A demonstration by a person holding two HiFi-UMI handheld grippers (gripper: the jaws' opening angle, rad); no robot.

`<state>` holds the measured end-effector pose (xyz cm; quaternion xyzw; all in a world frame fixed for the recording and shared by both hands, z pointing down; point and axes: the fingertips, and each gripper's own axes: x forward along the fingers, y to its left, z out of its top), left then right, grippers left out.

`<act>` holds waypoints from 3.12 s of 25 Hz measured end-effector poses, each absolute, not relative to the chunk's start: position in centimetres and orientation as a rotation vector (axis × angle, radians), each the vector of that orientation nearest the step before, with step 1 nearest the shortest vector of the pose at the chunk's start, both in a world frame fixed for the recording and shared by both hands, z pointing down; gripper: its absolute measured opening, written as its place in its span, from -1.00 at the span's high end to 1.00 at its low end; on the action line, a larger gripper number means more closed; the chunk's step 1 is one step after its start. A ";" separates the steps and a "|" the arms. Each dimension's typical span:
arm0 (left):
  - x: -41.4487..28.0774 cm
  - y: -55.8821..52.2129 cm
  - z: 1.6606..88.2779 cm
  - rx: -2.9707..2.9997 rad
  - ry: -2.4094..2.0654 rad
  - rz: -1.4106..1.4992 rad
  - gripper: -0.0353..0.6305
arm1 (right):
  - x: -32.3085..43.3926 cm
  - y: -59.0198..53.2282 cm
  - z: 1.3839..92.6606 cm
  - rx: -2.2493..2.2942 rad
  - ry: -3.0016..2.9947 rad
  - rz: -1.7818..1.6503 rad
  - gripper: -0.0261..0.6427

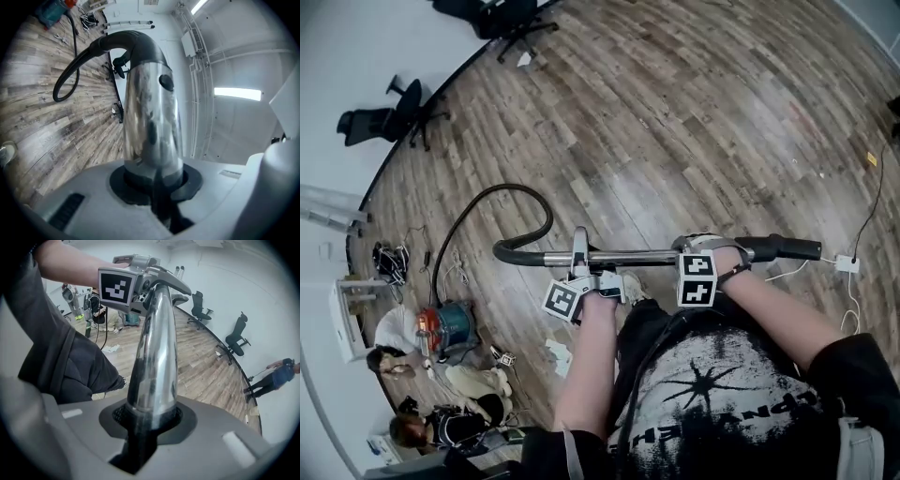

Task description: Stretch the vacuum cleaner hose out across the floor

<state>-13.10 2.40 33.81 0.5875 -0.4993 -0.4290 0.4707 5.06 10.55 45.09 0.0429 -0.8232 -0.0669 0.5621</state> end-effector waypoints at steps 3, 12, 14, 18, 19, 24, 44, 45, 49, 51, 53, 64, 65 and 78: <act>-12.3 4.4 33.5 1.391 -1.302 -1.100 0.75 | 6.4 12.2 45.0 0.043 -1.955 -0.155 0.62; -11.0 8.3 33.7 1.341 -1.405 -1.089 0.75 | 8.4 15.7 45.1 -0.047 -1.973 -0.135 0.62; -10.8 8.4 33.3 1.335 -1.380 -1.100 0.75 | 8.3 16.1 45.0 -0.043 -1.969 -0.125 0.62; -11.0 8.4 34.4 1.351 -1.378 -1.033 0.75 | 8.4 16.6 45.0 -0.020 -1.952 -0.089 0.62; -10.9 8.4 34.6 1.349 -1.374 -1.017 0.75 | 8.5 16.8 44.9 -0.014 -1.946 -0.078 0.62; -10.5 8.5 35.5 1.352 -1.340 -0.954 0.74 | 8.5 18.8 45.2 0.052 -1.922 0.008 0.63; -5.8 11.2 35.2 1.356 -1.372 -1.010 0.75 | 13.5 19.5 45.8 0.065 -1.920 -0.081 0.66; -4.6 11.3 35.3 1.348 -1.389 -1.015 0.75 | 14.9 19.4 46.0 0.050 -1.926 -0.086 0.66; -0.8 11.7 35.4 1.323 -1.417 -1.013 0.75 | 18.9 19.4 45.8 0.011 -1.926 -0.093 0.66; 1.3 12.4 35.9 1.310 -1.433 -1.007 0.75 | 21.2 19.7 45.7 -0.007 -1.925 -0.099 0.66; 3.4 13.4 36.3 1.296 -1.460 -1.012 0.75 | 23.6 20.2 45.9 -0.034 -1.932 -0.111 0.66; 9.3 20.9 38.3 1.130 -1.649 -0.984 0.75 | 30.1 26.1 48.0 -0.263 -1.966 -0.078 0.66; 9.5 21.3 38.6 1.123 -1.650 -0.979 0.75 | 30.3 26.6 48.1 -0.270 -1.964 -0.071 0.66; 11.7 23.6 38.3 1.220 -1.478 -1.027 0.76 | 32.4 30.0 47.1 -0.103 -1.899 -0.090 0.66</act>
